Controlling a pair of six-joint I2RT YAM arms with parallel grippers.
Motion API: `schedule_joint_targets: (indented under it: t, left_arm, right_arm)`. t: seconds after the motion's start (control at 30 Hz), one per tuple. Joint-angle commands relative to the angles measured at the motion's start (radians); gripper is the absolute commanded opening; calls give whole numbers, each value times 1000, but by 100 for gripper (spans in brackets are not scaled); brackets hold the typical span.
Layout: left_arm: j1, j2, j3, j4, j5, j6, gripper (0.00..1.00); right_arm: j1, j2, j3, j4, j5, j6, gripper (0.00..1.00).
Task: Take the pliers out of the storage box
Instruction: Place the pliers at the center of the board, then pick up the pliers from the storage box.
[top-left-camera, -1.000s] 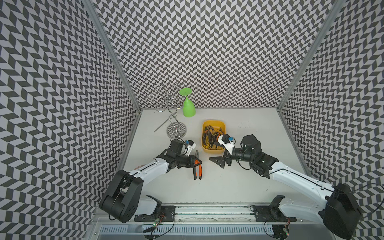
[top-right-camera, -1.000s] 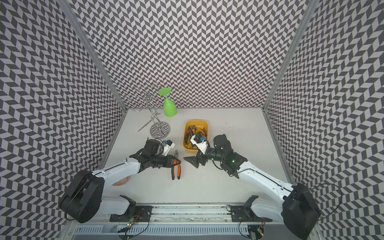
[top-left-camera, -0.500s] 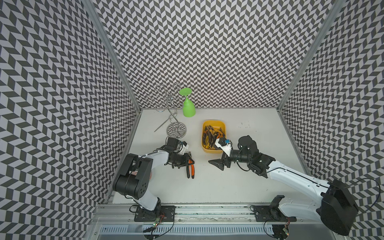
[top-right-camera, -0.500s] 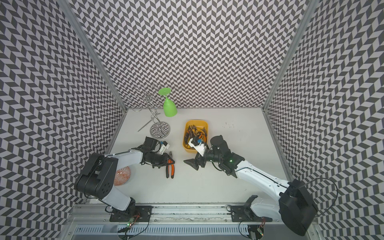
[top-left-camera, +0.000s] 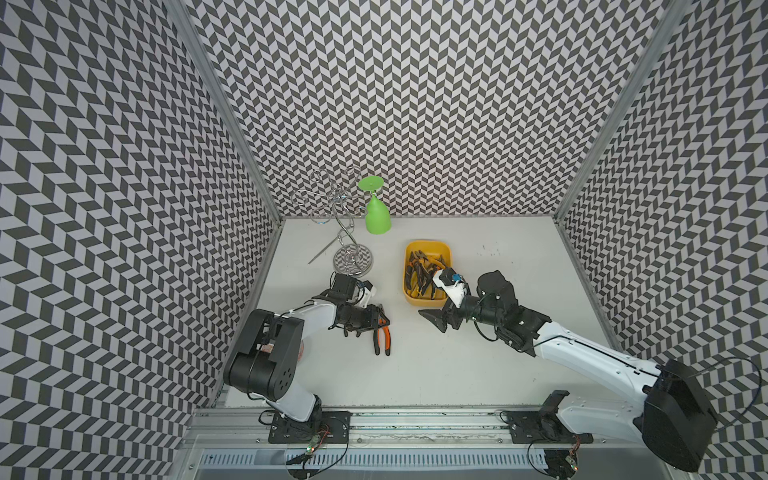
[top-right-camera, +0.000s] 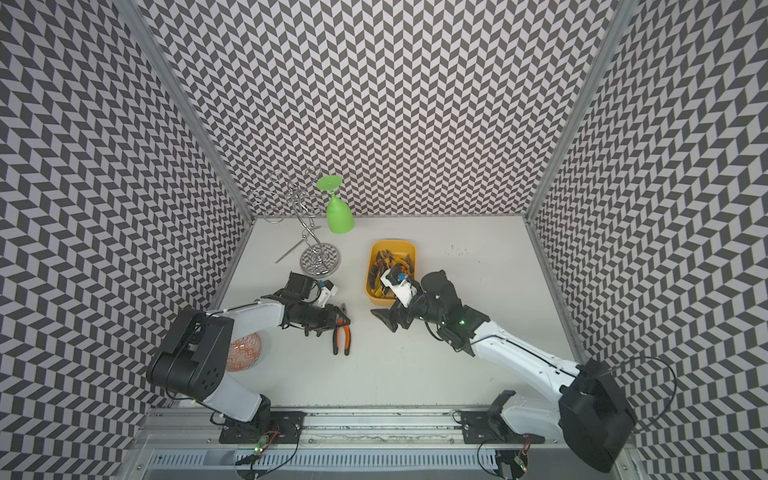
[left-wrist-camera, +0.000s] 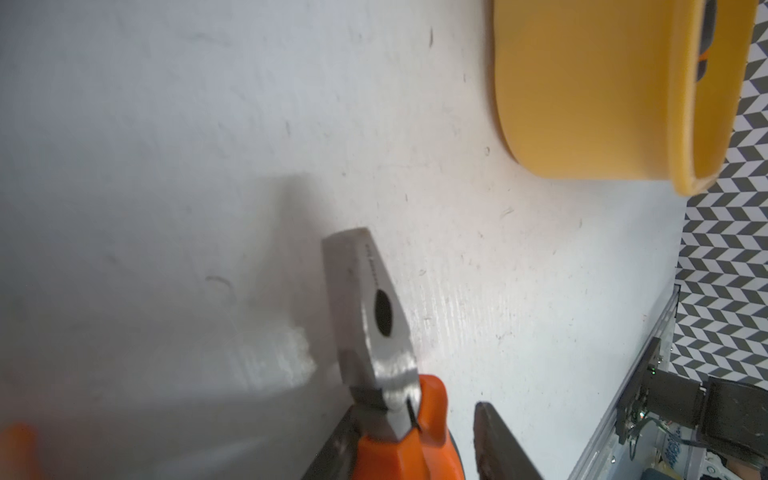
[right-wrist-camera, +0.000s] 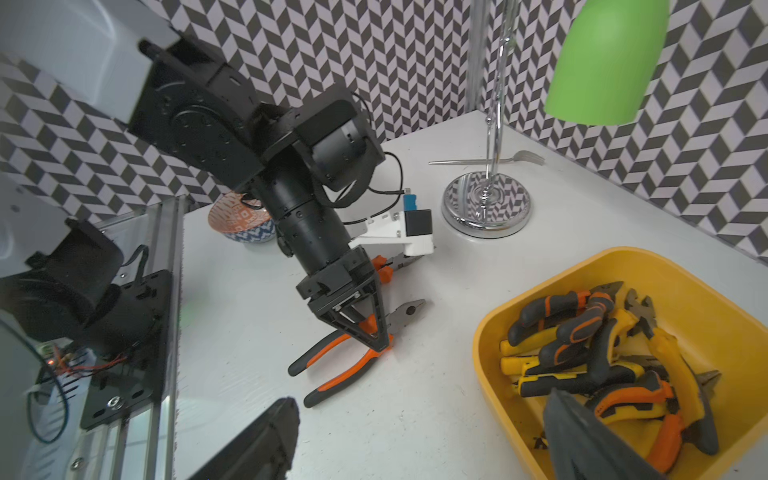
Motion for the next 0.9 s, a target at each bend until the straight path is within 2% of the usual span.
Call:
schedule_joint_targets:
  t: [0.0, 0.13, 0.3, 0.4, 0.7, 0.77, 0.87]
  left_arm:
    - [8, -11, -13, -44, -70, 11, 49]
    - [6, -51, -10, -55, -98, 30, 57]
    - [6, -135, 9, -61, -133, 53, 85]
    - [5, -189, 11, -35, -138, 76, 96]
    - [-21, -370, -15, 286, -159, 203, 98]
    - [-25, -400, -21, 321, -143, 274, 98]
    - [-26, -441, -26, 297, -126, 422, 98]
  right_arm:
    - [4, -47, -15, 94, 103, 45, 94]
    - [3, -54, -10, 101, 245, 118, 93]
    - [-4, -27, -5, 137, 349, 183, 91]
    - [-16, 18, 40, 114, 387, 251, 90]
    - [-41, 281, 347, -196, 372, 391, 87]
    - [-39, 351, 395, -224, 316, 349, 86]
    - [-39, 469, 533, -347, 325, 355, 83]
